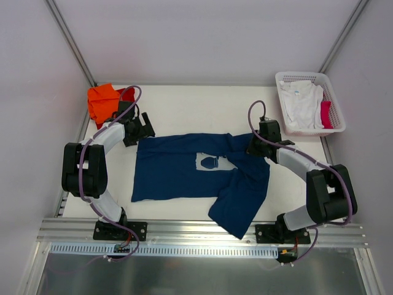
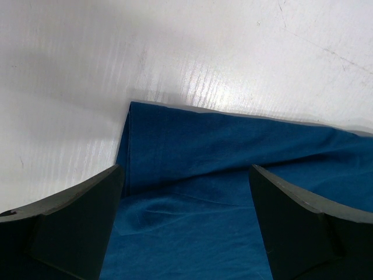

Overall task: Fold and stack the t-shirts
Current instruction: Fold the flattened tshirt in 1/3 of the way

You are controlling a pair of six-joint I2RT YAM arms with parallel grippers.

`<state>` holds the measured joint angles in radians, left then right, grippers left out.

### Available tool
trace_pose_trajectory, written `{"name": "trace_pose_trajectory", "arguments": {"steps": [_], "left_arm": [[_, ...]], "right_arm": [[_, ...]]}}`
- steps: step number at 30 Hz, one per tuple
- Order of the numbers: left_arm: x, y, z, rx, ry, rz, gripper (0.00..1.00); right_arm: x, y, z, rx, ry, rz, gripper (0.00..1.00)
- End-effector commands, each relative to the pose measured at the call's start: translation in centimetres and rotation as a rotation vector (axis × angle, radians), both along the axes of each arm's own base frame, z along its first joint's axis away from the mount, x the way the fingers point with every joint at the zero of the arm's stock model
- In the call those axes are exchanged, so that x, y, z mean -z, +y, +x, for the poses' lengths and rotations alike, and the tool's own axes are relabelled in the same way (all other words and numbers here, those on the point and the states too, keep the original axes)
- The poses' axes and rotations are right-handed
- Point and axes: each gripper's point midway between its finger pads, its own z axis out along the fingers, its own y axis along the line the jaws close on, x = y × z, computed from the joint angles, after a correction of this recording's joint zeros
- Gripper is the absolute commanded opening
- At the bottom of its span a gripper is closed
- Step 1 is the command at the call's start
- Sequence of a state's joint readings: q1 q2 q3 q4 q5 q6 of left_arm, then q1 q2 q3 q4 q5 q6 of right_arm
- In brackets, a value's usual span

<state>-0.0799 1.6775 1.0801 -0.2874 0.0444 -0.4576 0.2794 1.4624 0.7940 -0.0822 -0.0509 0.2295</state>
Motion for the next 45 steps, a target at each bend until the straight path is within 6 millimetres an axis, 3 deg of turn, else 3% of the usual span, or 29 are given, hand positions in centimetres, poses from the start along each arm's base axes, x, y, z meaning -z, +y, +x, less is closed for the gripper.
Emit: {"name": "trace_pose_trajectory", "arguments": {"steps": [1, 10, 16, 25, 35, 40, 42, 45], "left_arm": [[-1.0, -0.4, 0.2, 0.033, -0.033, -0.001, 0.89], [-0.6, -0.6, 0.2, 0.040, -0.024, -0.006, 0.89], [-0.5, -0.5, 0.2, 0.036, -0.021, -0.003, 0.89], [-0.4, -0.6, 0.3, 0.037, -0.018, -0.010, 0.88], [-0.5, -0.8, 0.3, 0.040, -0.023, -0.015, 0.87], [-0.8, -0.8, 0.3, 0.039, -0.029, -0.014, 0.86], [-0.9, -0.8, 0.3, 0.041, -0.032, -0.016, 0.86], [-0.9, -0.8, 0.3, 0.041, -0.032, -0.016, 0.86]], "right_arm": [[0.6, 0.3, 0.7, -0.022, -0.023, 0.020, 0.00], [3.0, 0.5, 2.1, -0.037, 0.011, 0.036, 0.00], [2.4, 1.2, 2.0, -0.041, 0.000, 0.079, 0.00], [1.1, 1.4, -1.1, -0.052, -0.004, 0.101, 0.00], [-0.3, 3.8, -5.2, -0.122, 0.000, 0.116, 0.00], [-0.6, 3.6, -5.9, -0.118, -0.014, 0.090, 0.00], [-1.5, 3.4, -5.0, -0.114, -0.037, 0.082, 0.05], [-2.7, 3.1, -3.7, -0.117, -0.054, 0.077, 0.24]]}}
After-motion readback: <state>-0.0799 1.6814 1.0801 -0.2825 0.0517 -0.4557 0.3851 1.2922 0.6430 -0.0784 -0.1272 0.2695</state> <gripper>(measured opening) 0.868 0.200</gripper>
